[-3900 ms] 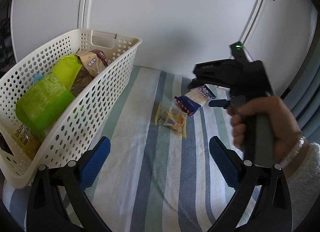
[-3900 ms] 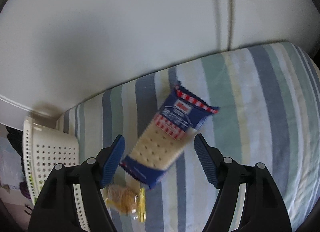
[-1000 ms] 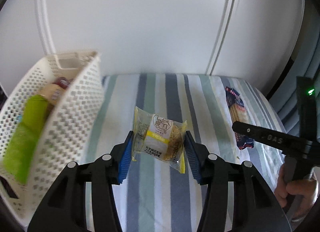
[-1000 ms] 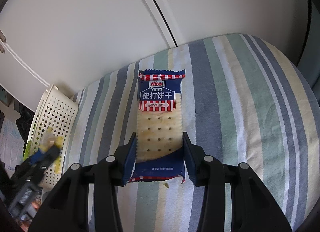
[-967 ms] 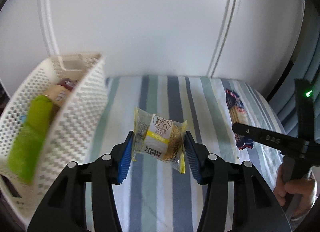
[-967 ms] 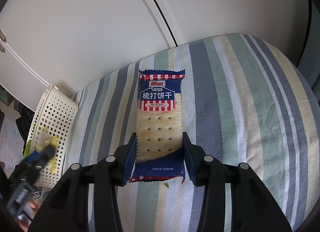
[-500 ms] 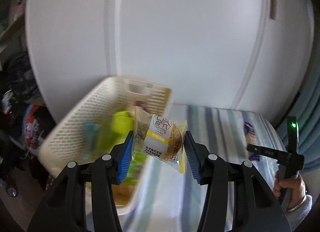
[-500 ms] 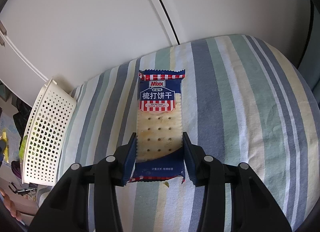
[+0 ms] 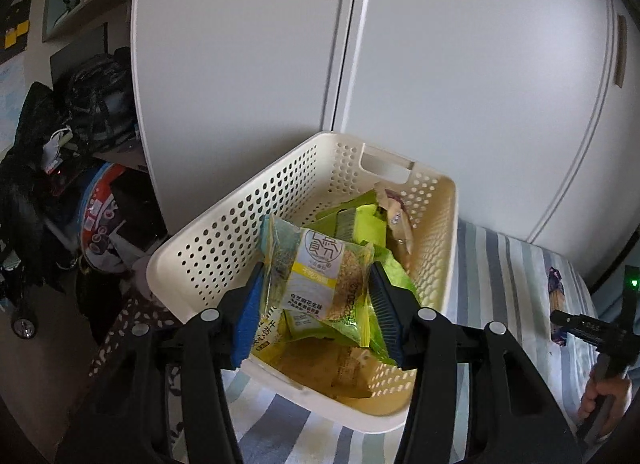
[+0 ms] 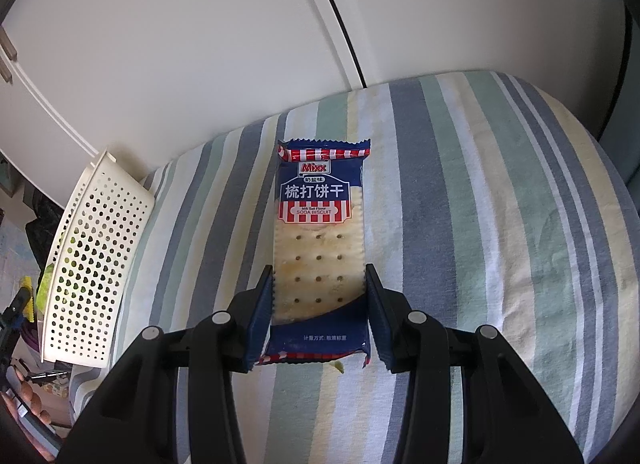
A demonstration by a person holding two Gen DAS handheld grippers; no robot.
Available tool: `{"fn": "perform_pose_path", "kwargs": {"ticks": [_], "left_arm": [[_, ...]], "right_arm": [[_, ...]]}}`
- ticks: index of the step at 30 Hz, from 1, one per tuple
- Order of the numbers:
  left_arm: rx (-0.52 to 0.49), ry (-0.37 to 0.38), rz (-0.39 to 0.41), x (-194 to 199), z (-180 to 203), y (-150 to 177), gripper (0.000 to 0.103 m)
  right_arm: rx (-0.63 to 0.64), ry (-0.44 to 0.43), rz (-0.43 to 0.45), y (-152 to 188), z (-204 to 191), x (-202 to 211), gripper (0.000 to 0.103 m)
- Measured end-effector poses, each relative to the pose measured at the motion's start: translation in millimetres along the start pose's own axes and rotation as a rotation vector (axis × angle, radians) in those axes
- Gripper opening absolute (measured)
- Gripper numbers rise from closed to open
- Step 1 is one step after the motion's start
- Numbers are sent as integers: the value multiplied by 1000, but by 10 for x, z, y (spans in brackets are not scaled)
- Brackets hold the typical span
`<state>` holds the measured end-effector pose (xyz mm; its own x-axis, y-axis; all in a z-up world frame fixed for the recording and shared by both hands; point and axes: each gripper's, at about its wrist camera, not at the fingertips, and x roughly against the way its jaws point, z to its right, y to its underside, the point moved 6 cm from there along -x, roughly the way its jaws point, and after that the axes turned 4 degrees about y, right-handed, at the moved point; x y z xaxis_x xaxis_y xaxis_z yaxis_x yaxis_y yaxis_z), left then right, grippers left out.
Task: Organize snacks
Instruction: 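Drop the yellow-wrapped cake into the basket with the left tool, then carry the cracker pack into the basket and open the right tool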
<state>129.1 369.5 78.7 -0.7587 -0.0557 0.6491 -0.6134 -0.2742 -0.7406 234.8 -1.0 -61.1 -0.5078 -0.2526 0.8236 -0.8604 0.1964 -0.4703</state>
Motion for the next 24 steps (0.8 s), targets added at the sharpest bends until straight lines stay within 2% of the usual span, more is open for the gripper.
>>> {"fn": "perform_pose_path", "kwargs": {"ticks": [1, 3, 7, 16, 19, 22, 24], "left_arm": [[3, -6, 7, 2, -23, -8, 76], [13, -33, 38, 40, -75, -21, 92], [62, -29, 86, 125, -196, -29, 92], [89, -151, 155, 261, -430, -31, 92], [90, -140, 162, 275, -431, -36, 92], [98, -138, 154, 242, -458, -20, 92], [113, -141, 145, 219, -505, -7, 92]], "right_arm": [[2, 0, 1, -1, -4, -1, 44], [5, 1, 4, 1, 6, 14, 44], [14, 0, 12, 4, -26, 22, 44], [49, -44, 45, 0, -172, 119, 44], [39, -89, 58, -11, -231, 204, 44], [67, -80, 86, -11, -335, 314, 44], [82, -104, 95, -27, -494, 405, 44]]}}
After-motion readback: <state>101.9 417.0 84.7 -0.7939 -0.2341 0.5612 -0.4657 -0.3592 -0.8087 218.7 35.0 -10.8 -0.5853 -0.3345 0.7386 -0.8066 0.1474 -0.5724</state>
